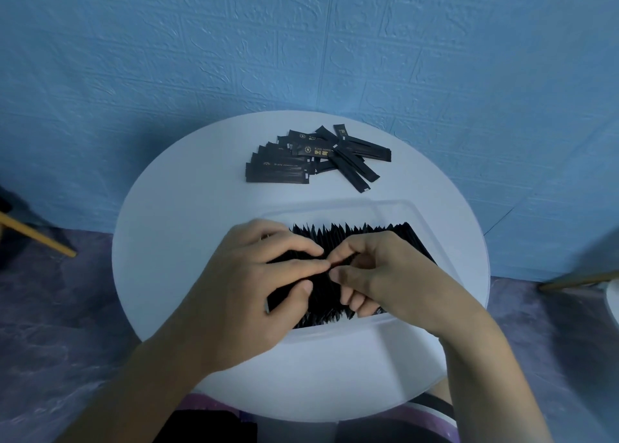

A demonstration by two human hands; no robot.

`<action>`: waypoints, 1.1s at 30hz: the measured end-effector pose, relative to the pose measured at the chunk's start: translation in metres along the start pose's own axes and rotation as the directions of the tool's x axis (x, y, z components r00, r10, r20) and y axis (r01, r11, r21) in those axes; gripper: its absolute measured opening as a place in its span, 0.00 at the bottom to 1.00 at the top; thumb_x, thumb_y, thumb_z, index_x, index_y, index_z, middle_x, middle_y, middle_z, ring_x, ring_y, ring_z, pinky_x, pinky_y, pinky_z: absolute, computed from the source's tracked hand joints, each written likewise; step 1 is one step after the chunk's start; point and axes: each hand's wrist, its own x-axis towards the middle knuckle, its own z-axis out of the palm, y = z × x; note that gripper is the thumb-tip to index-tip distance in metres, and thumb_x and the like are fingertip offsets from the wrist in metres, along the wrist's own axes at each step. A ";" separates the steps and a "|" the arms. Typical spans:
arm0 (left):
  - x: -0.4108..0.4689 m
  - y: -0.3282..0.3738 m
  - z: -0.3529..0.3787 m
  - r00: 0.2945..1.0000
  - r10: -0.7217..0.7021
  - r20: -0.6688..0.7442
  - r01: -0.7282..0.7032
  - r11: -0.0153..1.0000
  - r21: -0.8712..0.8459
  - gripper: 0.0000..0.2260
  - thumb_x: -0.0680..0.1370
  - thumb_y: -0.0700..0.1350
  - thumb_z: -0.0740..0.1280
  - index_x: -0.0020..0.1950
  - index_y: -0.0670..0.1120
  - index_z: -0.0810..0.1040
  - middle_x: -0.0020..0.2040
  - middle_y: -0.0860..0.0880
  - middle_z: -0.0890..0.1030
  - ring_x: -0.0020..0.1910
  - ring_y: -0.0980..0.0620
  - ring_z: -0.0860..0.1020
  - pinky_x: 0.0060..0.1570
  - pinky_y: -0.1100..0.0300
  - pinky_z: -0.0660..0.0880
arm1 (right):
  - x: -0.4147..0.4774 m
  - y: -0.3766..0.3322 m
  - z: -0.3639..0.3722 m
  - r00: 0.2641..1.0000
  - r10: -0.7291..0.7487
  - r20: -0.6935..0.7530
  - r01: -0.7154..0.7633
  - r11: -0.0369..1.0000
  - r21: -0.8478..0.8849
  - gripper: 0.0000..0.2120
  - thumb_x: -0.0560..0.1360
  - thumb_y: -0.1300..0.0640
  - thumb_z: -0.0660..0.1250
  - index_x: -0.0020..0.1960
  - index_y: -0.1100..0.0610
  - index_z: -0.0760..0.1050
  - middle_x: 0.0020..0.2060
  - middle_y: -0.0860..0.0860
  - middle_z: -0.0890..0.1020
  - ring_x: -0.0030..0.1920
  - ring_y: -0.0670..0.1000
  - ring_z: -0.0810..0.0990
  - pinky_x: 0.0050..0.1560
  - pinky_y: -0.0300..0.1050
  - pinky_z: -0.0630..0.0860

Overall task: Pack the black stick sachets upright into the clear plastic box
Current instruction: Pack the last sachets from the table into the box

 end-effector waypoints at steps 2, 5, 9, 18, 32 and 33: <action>0.002 0.002 0.003 0.998 0.010 0.066 -0.007 0.999 -0.039 0.13 0.79 0.48 0.65 0.60 0.52 0.85 0.61 0.59 0.81 0.59 0.53 0.76 0.63 0.53 0.70 | 0.002 0.001 -0.002 1.000 0.002 0.008 -0.002 1.000 -0.012 0.03 0.80 0.61 0.67 0.50 0.57 0.80 0.30 0.52 0.81 0.30 0.47 0.80 0.33 0.37 0.77; 0.000 0.002 0.005 0.993 -0.034 0.109 0.041 0.997 -0.066 0.13 0.79 0.49 0.63 0.59 0.52 0.84 0.61 0.58 0.80 0.61 0.53 0.74 0.63 0.53 0.70 | 0.005 0.002 -0.006 1.000 0.006 0.022 -0.006 0.999 -0.036 0.02 0.79 0.61 0.69 0.49 0.56 0.80 0.29 0.52 0.81 0.29 0.48 0.79 0.32 0.38 0.77; -0.003 0.001 0.006 0.989 -0.050 0.140 0.064 0.993 -0.096 0.13 0.80 0.48 0.61 0.58 0.52 0.83 0.63 0.59 0.78 0.66 0.52 0.72 0.65 0.53 0.68 | 0.012 0.000 -0.012 0.999 -0.007 0.048 0.012 0.994 -0.107 0.02 0.79 0.59 0.70 0.49 0.55 0.82 0.29 0.51 0.81 0.29 0.47 0.80 0.31 0.38 0.77; -0.002 -0.003 0.009 0.985 -0.067 0.159 0.085 0.991 -0.106 0.14 0.80 0.47 0.59 0.57 0.55 0.83 0.62 0.60 0.77 0.65 0.53 0.70 0.65 0.54 0.66 | 0.072 -0.028 -0.071 0.967 -0.199 -0.157 0.167 0.966 -0.198 0.04 0.79 0.63 0.69 0.48 0.62 0.81 0.28 0.52 0.79 0.25 0.45 0.74 0.25 0.36 0.72; 0.000 -0.008 0.014 0.988 -0.095 0.119 0.114 0.980 -0.162 0.15 0.78 0.43 0.59 0.55 0.52 0.84 0.61 0.59 0.78 0.63 0.52 0.71 0.65 0.56 0.66 | 0.190 0.000 -0.099 0.955 -0.077 -0.286 -0.158 0.683 -0.713 0.24 0.68 0.37 0.75 0.50 0.53 0.73 0.43 0.50 0.79 0.48 0.56 0.77 0.41 0.47 0.70; -0.001 -0.008 0.014 0.988 -0.099 0.117 0.118 0.980 -0.163 0.15 0.78 0.43 0.59 0.55 0.52 0.84 0.61 0.59 0.78 0.63 0.52 0.71 0.65 0.56 0.66 | 0.189 0.000 -0.099 0.958 -0.076 -0.276 -0.156 0.670 -0.726 0.23 0.69 0.40 0.75 0.54 0.54 0.74 0.44 0.51 0.79 0.48 0.57 0.78 0.43 0.47 0.72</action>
